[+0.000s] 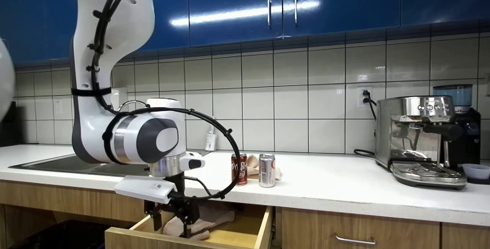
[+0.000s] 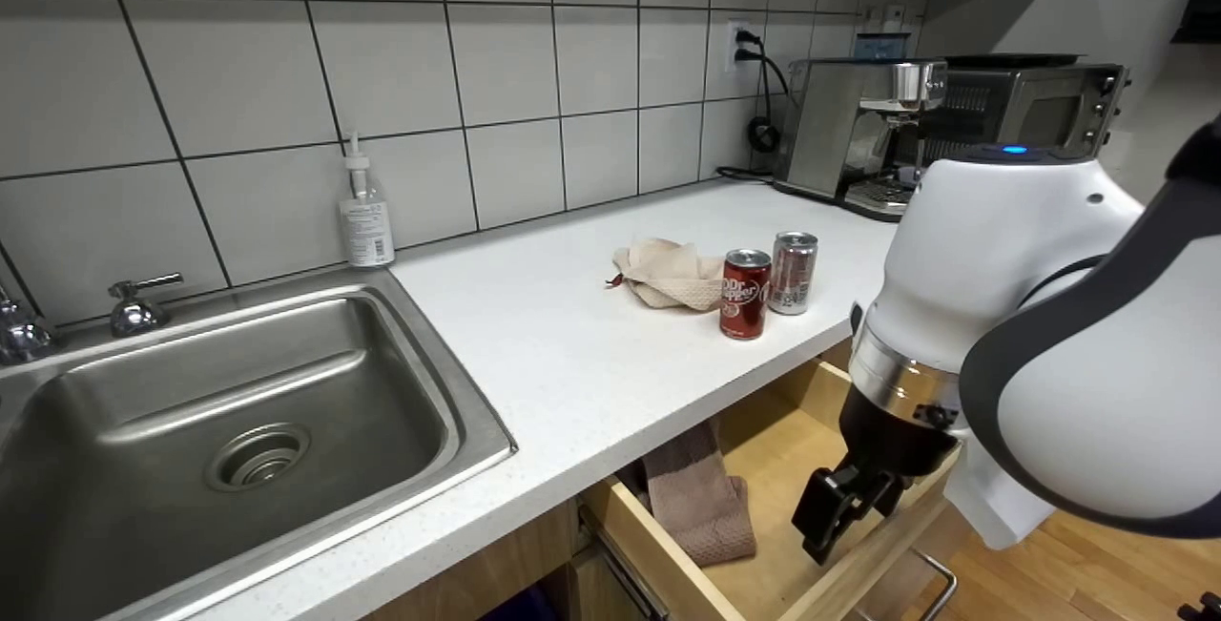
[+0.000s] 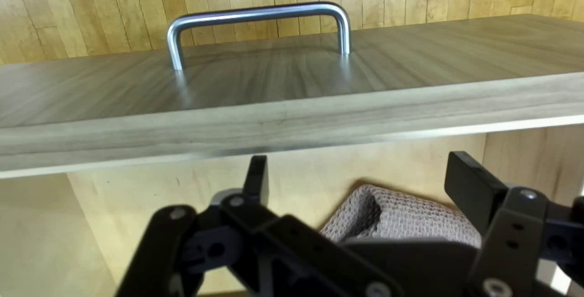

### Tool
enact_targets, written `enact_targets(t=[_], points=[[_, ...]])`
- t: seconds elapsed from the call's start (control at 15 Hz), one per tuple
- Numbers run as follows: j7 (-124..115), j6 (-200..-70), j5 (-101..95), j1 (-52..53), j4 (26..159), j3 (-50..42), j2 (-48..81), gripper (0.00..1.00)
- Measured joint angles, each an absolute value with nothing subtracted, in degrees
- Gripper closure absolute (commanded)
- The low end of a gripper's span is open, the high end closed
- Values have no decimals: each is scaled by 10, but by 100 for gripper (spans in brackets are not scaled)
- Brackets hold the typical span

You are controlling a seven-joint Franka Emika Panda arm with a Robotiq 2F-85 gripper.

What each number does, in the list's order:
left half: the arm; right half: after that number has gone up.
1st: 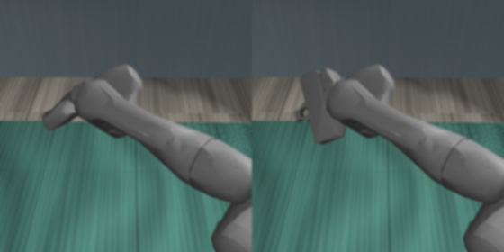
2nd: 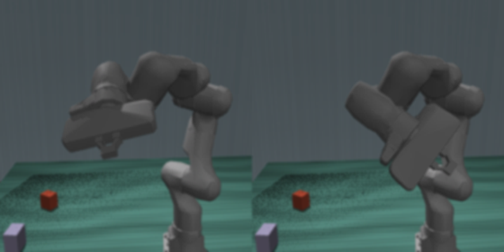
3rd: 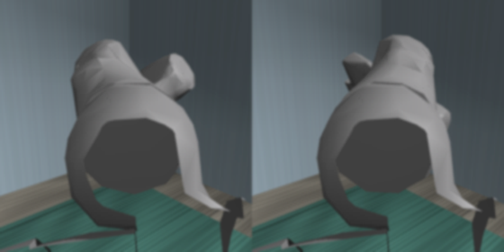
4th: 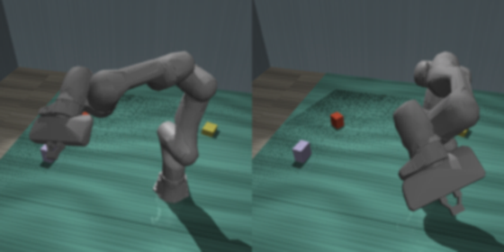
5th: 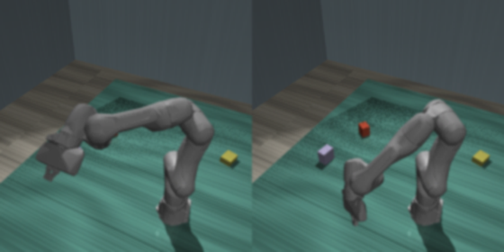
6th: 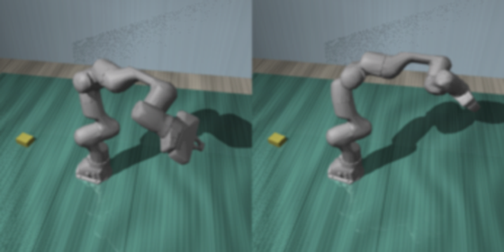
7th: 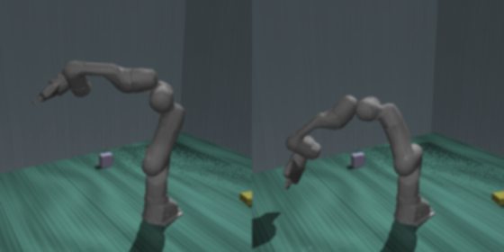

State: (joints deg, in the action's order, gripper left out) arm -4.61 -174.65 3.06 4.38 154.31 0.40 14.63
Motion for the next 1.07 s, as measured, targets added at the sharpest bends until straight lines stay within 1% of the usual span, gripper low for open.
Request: enact_targets(t=[0.6, 1.07], points=[[-46, -1737, 22, 44, 1541, -31, 83, 0], [-56, -1727, -15, 44, 1515, -68, 62, 0]])
